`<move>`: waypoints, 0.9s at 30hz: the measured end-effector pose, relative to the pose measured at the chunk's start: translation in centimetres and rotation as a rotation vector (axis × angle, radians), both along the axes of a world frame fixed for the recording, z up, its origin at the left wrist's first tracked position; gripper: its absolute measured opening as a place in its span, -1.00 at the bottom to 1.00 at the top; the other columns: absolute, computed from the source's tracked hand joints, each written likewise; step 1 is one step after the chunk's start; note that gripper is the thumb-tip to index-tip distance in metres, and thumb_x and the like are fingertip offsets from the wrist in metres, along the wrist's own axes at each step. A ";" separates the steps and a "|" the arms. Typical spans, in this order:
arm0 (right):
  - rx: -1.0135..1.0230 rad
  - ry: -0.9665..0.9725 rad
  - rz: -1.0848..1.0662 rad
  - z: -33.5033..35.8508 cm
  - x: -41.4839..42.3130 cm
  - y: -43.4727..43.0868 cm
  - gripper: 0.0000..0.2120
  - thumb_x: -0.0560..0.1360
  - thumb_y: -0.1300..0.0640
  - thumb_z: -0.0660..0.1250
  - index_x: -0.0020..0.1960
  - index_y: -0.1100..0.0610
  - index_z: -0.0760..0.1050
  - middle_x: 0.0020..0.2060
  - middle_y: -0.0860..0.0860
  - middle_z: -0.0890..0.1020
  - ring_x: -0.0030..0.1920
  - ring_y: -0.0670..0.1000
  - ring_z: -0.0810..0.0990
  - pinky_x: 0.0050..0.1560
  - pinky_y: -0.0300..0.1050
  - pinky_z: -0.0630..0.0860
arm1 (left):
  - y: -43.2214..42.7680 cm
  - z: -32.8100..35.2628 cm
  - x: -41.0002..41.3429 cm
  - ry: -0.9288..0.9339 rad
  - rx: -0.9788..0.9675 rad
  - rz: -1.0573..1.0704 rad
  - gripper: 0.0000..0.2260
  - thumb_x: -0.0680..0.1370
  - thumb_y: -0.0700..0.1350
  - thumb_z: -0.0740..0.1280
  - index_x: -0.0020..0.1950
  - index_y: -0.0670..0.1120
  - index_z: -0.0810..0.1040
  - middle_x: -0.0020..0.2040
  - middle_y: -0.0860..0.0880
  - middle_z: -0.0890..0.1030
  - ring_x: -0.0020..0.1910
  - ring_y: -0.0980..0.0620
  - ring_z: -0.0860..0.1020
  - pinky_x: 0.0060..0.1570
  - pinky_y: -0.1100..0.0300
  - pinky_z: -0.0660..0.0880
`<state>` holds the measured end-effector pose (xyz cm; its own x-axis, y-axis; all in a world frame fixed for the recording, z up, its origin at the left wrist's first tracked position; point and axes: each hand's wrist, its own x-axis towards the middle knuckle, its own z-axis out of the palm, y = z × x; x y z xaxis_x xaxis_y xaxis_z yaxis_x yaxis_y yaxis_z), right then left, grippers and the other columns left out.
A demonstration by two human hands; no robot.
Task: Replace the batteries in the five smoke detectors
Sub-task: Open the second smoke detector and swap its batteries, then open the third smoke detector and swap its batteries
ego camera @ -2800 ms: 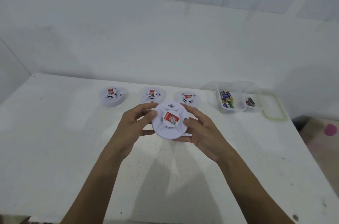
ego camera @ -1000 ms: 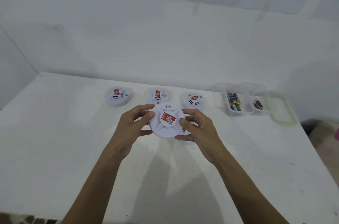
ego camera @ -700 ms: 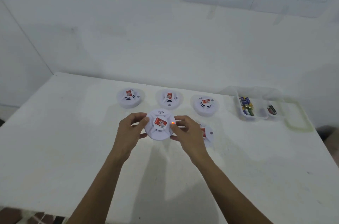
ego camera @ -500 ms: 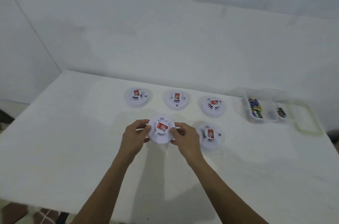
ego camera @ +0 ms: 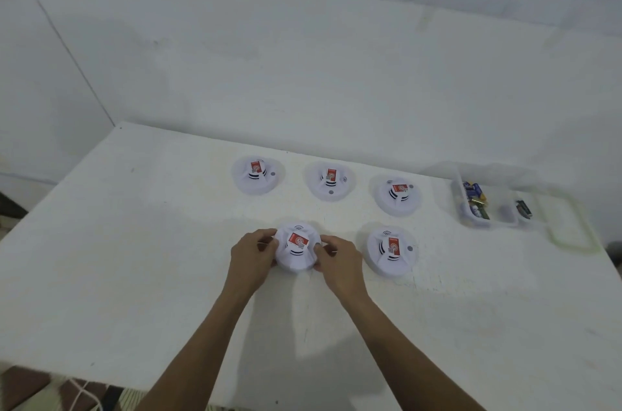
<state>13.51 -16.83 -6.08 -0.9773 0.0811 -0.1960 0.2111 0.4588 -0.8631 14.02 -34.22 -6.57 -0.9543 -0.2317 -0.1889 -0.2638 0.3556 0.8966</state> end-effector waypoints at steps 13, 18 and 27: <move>-0.096 0.014 0.036 5.7 -1.8 5.1 -0.82 0.54 0.19 0.28 0.08 0.16 0.60 -0.16 0.00 0.64 -0.16 0.04 0.65 -0.06 -0.03 0.65 | 3.6 4.6 -1.6 0.231 -0.090 0.027 -0.84 0.58 -0.15 0.27 0.07 0.07 0.57 0.06 0.05 0.57 0.02 0.12 0.54 -0.05 0.36 0.39; -0.114 0.049 -0.046 7.7 -3.8 9.3 -0.83 0.53 0.19 0.28 0.04 0.16 0.61 -0.16 0.04 0.67 -0.16 0.05 0.67 -0.08 -0.09 0.65 | 8.4 6.5 -3.8 0.283 -0.049 -0.099 -0.84 0.59 -0.13 0.27 0.10 0.00 0.61 0.03 0.10 0.59 -0.04 0.32 0.52 -0.09 0.42 0.43; -0.124 0.010 -0.213 6.3 -8.7 16.6 -0.79 0.53 0.18 0.25 0.11 0.16 0.58 -0.06 0.07 0.66 -0.12 0.08 0.66 -0.20 -0.14 0.61 | 16.4 6.4 -9.6 0.081 -0.102 -0.333 -0.72 0.60 -0.12 0.26 0.28 -0.14 0.55 0.24 -0.05 0.59 0.13 0.06 0.55 0.18 0.28 0.40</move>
